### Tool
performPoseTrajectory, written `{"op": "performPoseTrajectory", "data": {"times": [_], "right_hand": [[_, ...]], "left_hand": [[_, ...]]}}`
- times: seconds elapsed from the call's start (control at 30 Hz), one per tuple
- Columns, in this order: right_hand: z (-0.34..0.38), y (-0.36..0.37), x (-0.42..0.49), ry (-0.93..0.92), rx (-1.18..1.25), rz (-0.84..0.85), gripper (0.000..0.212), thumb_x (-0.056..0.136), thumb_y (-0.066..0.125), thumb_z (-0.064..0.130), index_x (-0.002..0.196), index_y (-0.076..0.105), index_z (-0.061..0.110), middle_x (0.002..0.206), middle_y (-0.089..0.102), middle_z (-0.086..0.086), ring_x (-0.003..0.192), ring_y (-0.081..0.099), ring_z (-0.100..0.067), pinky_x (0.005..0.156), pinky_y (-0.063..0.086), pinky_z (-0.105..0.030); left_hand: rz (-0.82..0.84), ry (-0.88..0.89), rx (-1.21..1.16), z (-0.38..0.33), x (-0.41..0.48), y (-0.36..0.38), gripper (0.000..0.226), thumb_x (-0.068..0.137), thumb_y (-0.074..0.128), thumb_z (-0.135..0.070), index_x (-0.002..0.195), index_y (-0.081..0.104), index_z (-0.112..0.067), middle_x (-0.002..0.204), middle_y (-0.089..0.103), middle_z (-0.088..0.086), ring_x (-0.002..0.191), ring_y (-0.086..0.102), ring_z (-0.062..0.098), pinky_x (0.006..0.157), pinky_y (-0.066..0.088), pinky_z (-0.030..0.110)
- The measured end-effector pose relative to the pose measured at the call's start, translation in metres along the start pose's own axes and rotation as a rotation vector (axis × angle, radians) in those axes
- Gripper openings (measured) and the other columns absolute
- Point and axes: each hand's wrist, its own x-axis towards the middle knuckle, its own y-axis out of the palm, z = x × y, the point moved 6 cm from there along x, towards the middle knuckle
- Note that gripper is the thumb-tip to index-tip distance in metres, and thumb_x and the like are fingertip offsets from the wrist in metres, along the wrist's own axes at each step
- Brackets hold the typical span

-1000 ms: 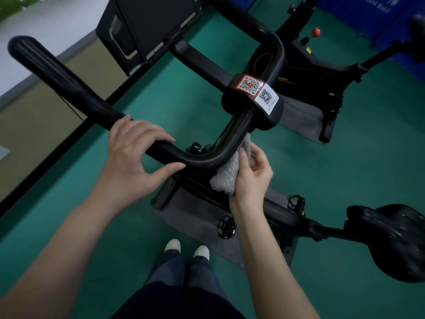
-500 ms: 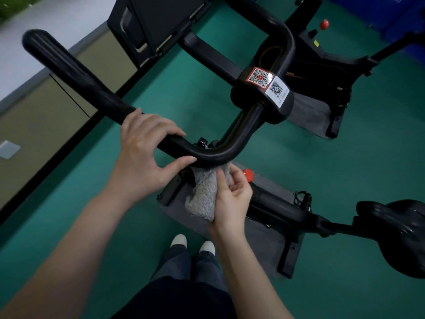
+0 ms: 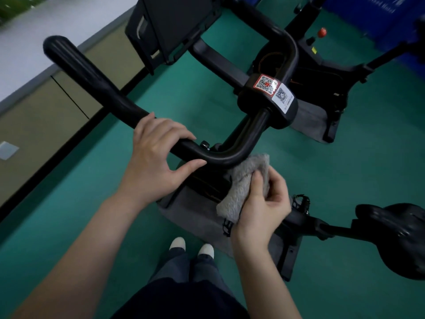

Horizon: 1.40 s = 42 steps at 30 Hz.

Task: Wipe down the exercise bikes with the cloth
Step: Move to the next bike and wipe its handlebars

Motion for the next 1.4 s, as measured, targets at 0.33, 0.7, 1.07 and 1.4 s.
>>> {"op": "performPoseTrajectory", "data": {"times": [0.33, 0.7, 1.07, 1.4], "right_hand": [[0.018, 0.024, -0.022, -0.345, -0.145, 0.115, 0.016, 0.084, 0.062, 0.005, 0.097, 0.07, 0.009, 0.098, 0.06, -0.007, 0.097, 0.059, -0.014, 0.091, 0.047, -0.025], [0.02, 0.028, -0.041, -0.338, -0.214, 0.33, 0.017, 0.081, 0.064, -0.001, 0.093, 0.072, 0.009, 0.094, 0.062, -0.008, 0.092, 0.059, -0.003, 0.082, 0.042, -0.009], [0.023, -0.002, -0.036, -0.265, -0.262, 0.439, 0.015, 0.082, 0.063, 0.017, 0.091, 0.071, 0.025, 0.094, 0.07, 0.002, 0.097, 0.063, -0.023, 0.092, 0.047, -0.048], [0.011, -0.014, -0.024, -0.181, -0.294, 0.74, 0.016, 0.079, 0.065, 0.023, 0.09, 0.071, 0.033, 0.092, 0.071, 0.0, 0.09, 0.066, -0.021, 0.087, 0.051, -0.051]], "left_hand": [[0.007, 0.001, 0.006, 0.0, -0.001, 0.0, 0.044, 0.08, 0.06, -0.055, 0.097, 0.064, -0.014, 0.099, 0.06, -0.003, 0.102, 0.051, 0.018, 0.111, 0.022, 0.042], [0.064, 0.046, 0.064, 0.0, -0.003, -0.003, 0.045, 0.081, 0.058, -0.054, 0.104, 0.063, -0.015, 0.103, 0.06, -0.002, 0.106, 0.052, 0.02, 0.113, 0.022, 0.042], [0.136, 0.117, 0.169, -0.009, -0.02, -0.016, 0.056, 0.086, 0.054, -0.051, 0.127, 0.057, -0.013, 0.133, 0.054, 0.001, 0.131, 0.041, 0.019, 0.117, 0.015, 0.041], [0.176, -0.194, 0.273, -0.038, -0.097, -0.017, 0.056, 0.089, 0.047, -0.052, 0.13, 0.054, -0.015, 0.136, 0.052, -0.002, 0.128, 0.043, 0.017, 0.111, 0.024, 0.037]]}}
